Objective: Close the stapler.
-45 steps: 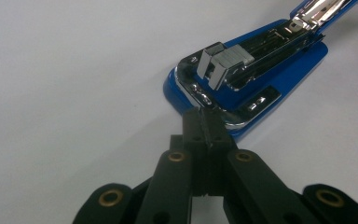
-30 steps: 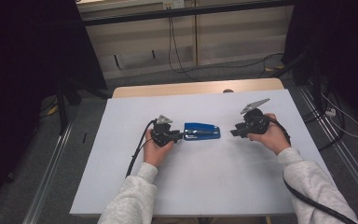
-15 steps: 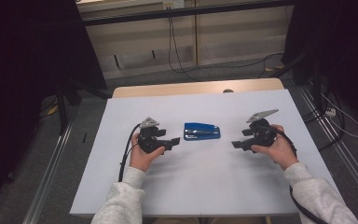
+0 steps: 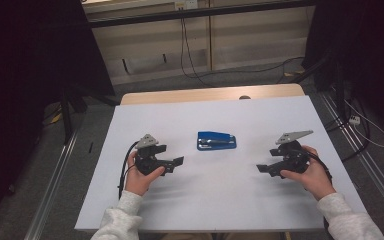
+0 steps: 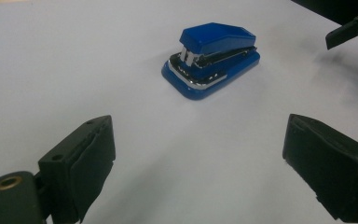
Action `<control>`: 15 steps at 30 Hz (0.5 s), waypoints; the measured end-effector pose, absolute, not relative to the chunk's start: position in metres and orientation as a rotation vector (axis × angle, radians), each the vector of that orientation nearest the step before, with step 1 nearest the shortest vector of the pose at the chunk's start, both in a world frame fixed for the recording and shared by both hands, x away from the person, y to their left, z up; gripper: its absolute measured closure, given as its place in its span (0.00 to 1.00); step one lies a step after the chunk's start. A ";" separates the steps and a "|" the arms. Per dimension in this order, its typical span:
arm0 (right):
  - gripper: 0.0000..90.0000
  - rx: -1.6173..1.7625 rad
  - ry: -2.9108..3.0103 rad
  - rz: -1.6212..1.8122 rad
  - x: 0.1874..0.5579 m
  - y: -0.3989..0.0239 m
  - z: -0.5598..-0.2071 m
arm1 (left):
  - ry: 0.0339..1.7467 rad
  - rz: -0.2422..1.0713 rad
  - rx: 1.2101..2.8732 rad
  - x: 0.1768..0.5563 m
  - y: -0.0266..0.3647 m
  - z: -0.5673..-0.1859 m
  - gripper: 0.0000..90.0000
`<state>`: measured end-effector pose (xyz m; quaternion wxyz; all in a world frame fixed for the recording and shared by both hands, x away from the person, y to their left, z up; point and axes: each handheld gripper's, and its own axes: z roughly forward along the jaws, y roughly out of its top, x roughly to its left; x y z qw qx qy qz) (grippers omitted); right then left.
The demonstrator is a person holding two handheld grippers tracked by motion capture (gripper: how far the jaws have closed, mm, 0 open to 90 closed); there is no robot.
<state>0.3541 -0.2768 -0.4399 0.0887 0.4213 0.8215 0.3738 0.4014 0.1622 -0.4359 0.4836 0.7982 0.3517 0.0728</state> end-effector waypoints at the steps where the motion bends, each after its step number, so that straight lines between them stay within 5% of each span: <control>1: 0.17 1.254 2.442 1.110 0.352 -0.278 -0.439 | 0.863 0.174 1.944 0.400 0.164 -0.437 0.10; 15: 0.15 1.244 2.427 1.076 0.329 -0.289 -0.435 | 0.850 0.204 1.946 0.383 0.183 -0.434 0.10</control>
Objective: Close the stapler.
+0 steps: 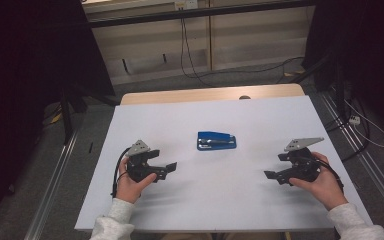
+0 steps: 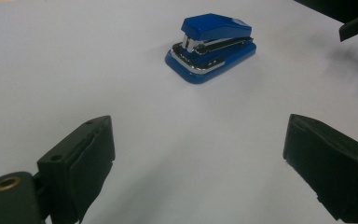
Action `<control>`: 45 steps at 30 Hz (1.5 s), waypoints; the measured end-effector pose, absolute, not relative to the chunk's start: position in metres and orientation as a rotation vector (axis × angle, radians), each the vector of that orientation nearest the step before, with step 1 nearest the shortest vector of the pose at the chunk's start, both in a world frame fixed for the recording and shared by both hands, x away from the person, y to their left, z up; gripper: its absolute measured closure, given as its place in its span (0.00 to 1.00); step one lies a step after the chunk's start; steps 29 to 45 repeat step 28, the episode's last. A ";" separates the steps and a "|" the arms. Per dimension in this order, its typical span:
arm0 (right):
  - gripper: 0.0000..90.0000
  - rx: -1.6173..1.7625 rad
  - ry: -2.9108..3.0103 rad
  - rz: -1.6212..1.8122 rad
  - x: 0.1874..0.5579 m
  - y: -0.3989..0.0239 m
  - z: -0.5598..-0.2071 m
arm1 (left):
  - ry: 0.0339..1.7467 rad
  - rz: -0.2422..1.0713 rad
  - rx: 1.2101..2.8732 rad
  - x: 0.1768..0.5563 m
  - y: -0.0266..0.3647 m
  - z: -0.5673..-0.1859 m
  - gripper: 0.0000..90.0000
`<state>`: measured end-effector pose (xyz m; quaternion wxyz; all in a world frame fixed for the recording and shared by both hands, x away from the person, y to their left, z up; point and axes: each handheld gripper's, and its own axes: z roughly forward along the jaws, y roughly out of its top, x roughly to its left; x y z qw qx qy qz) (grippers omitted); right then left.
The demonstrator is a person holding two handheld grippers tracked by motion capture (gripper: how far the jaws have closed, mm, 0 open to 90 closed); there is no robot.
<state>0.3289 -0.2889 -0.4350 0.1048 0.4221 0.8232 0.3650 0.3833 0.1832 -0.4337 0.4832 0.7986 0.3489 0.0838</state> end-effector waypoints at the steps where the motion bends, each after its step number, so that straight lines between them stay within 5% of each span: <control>1: 0.15 1.239 2.426 1.074 0.327 -0.290 -0.435 | 0.847 0.203 1.950 0.383 0.184 -0.434 0.10; 45: 0.15 1.227 2.411 1.103 0.306 -0.304 -0.432 | 0.871 0.248 1.957 0.363 0.217 -0.432 0.09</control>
